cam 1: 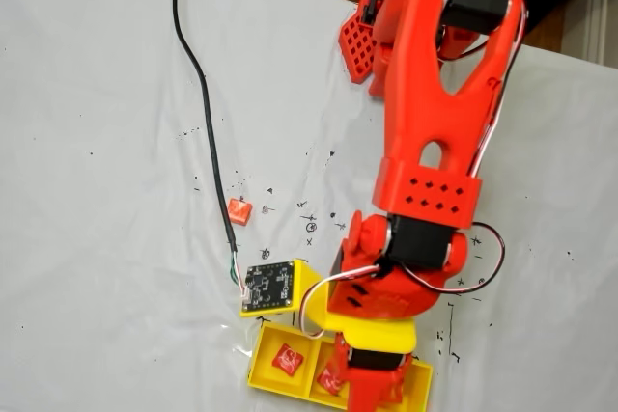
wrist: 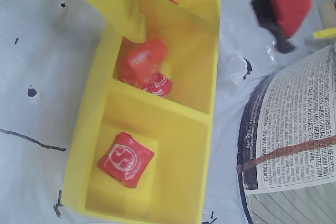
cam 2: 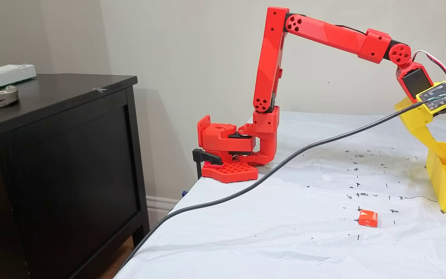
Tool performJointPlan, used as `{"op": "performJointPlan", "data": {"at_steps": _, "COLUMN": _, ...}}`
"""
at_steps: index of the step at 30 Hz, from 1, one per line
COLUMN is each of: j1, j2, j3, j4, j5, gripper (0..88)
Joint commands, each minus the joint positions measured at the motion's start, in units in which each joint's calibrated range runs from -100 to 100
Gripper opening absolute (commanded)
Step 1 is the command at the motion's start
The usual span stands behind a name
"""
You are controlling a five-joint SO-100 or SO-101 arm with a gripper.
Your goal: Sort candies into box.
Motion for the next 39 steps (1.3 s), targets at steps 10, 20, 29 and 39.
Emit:
{"op": "performJointPlan", "data": {"at_steps": 10, "j1": 0.9, "j2": -6.15, "j3": -5.01, "j4": 0.54, "j5": 0.29, "gripper": 7.8}}
{"op": "performJointPlan", "data": {"at_steps": 20, "j1": 5.98, "j2": -10.31, "j3": -14.21, "j4": 10.2, "j5": 0.63, "gripper": 0.2}}
{"op": "performJointPlan", "data": {"at_steps": 29, "j1": 13.77, "j2": -4.45, "j3": -35.51, "j4": 42.05, "j5": 6.11, "gripper": 0.2}}
{"op": "performJointPlan", "data": {"at_steps": 39, "j1": 23.82, "j2": -4.03, "j3": -25.31, "j4": 41.47, "j5": 11.58, "gripper": 0.2}}
